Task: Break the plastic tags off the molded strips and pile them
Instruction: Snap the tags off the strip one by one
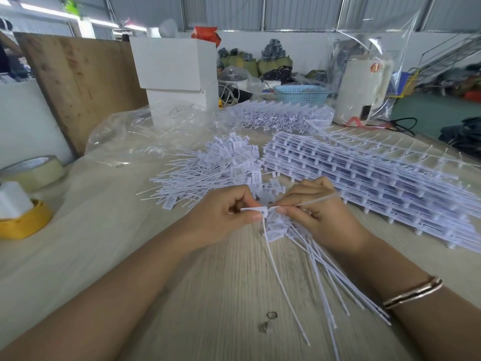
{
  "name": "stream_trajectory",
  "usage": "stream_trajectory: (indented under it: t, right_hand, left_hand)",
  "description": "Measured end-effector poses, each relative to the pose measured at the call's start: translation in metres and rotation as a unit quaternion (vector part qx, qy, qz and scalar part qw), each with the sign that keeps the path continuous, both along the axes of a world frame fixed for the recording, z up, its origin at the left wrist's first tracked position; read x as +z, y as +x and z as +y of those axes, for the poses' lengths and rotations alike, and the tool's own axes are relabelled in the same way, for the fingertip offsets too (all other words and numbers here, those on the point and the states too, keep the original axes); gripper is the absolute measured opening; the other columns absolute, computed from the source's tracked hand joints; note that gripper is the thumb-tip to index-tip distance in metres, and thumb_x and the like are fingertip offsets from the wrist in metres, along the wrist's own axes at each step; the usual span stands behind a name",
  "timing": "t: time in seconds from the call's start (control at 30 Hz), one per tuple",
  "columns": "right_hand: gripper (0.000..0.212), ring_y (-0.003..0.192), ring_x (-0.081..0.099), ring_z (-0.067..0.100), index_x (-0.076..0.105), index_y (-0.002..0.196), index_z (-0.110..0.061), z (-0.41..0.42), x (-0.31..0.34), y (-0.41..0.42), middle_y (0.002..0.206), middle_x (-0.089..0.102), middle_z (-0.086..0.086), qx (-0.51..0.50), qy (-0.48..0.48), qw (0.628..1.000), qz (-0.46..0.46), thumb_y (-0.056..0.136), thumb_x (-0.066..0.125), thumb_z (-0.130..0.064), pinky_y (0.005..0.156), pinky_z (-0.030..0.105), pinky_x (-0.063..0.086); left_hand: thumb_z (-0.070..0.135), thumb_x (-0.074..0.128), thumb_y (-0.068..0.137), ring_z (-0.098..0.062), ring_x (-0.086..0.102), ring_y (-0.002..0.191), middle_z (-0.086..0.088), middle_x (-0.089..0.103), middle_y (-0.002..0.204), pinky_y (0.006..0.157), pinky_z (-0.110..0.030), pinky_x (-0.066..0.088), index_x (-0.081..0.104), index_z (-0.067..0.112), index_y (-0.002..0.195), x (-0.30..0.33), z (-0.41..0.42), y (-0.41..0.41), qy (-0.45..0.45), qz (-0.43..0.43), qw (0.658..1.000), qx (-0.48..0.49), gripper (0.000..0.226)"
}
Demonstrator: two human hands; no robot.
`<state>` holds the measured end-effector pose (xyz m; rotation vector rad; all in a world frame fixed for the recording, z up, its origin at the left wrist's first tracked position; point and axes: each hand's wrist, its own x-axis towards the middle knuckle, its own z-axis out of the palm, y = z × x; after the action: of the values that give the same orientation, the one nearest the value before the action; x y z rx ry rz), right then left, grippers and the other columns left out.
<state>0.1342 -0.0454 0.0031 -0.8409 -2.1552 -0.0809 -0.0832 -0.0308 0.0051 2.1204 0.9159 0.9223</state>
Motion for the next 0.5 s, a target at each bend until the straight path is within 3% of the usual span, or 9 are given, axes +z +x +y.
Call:
stream_trajectory:
  t: [0.1, 0.17, 0.2, 0.27, 0.33, 0.43, 0.5]
  right_hand:
    - [0.016, 0.078, 0.061, 0.009, 0.072, 0.092, -0.027, 0.001, 0.000, 0.002, 0.083, 0.072, -0.008, -0.004, -0.022, 1.000, 0.003, 0.085, 0.060, -0.035, 0.077, 0.038, 0.036]
    - [0.014, 0.079, 0.066, 0.011, 0.073, 0.091, -0.021, 0.001, 0.001, 0.003, 0.084, 0.073, -0.008, 0.002, -0.061, 0.997, 0.036, 0.087, 0.061, -0.029, 0.077, 0.045, 0.045]
    - [0.015, 0.080, 0.066, 0.007, 0.073, 0.089, -0.020, 0.000, 0.005, 0.007, 0.084, 0.072, -0.012, 0.006, -0.105, 0.990, 0.089, 0.088, 0.060, -0.027, 0.078, 0.041, 0.050]
    - [0.016, 0.080, 0.063, -0.004, 0.072, 0.089, -0.022, 0.001, 0.012, 0.025, 0.082, 0.069, -0.019, -0.008, -0.115, 0.976, 0.183, 0.091, 0.056, -0.024, 0.073, 0.014, 0.049]
    - [0.017, 0.079, 0.059, -0.003, 0.069, 0.096, -0.025, -0.001, 0.015, 0.043, 0.083, 0.065, -0.016, -0.043, -0.066, 0.983, 0.164, 0.092, 0.055, -0.018, 0.067, 0.009, 0.044]
    - [0.032, 0.083, 0.057, 0.013, 0.064, 0.112, -0.020, 0.005, 0.007, 0.040, 0.090, 0.060, -0.001, -0.062, -0.053, 0.996, 0.033, 0.090, 0.056, 0.002, 0.078, 0.040, 0.047]
    - [0.039, 0.082, 0.055, 0.019, 0.063, 0.119, -0.016, 0.010, 0.001, 0.025, 0.094, 0.054, -0.003, -0.065, -0.055, 0.996, -0.031, 0.089, 0.053, 0.007, 0.075, 0.050, 0.044]
  left_hand:
    - [0.018, 0.068, 0.083, -0.003, 0.058, 0.065, 0.012, 0.065, 0.069, 0.065, -0.022, 0.047, 0.062, 0.024, 0.077, 0.001, 0.000, 0.003, -0.036, -0.024, 0.999, -0.017, 0.010]
    - [0.017, 0.068, 0.083, 0.001, 0.057, 0.063, 0.015, 0.064, 0.066, 0.064, -0.014, 0.045, 0.061, 0.027, 0.075, 0.000, 0.000, 0.003, -0.049, -0.033, 0.998, -0.027, 0.014]
    - [0.019, 0.068, 0.082, 0.001, 0.056, 0.063, 0.015, 0.064, 0.066, 0.063, -0.013, 0.045, 0.062, 0.027, 0.074, 0.000, -0.001, 0.000, -0.056, -0.031, 0.997, -0.034, 0.013]
    - [0.031, 0.069, 0.076, -0.001, 0.056, 0.064, 0.013, 0.063, 0.068, 0.063, -0.015, 0.044, 0.063, 0.025, 0.074, 0.000, -0.001, -0.007, -0.076, -0.037, 0.996, -0.034, 0.009]
    - [0.040, 0.068, 0.069, -0.009, 0.056, 0.070, 0.005, 0.064, 0.074, 0.068, -0.025, 0.044, 0.066, 0.026, 0.075, 0.000, 0.001, -0.013, -0.105, -0.079, 0.991, 0.001, 0.015]
    - [0.034, 0.071, 0.077, -0.015, 0.056, 0.074, -0.007, 0.066, 0.081, 0.072, -0.027, 0.045, 0.069, 0.032, 0.080, -0.001, 0.005, -0.001, -0.076, -0.085, 0.992, 0.049, 0.003]
    - [0.027, 0.070, 0.081, -0.007, 0.059, 0.071, 0.004, 0.068, 0.080, 0.068, -0.019, 0.045, 0.069, 0.030, 0.086, -0.005, 0.006, 0.017, -0.013, -0.042, 0.997, 0.064, 0.006]
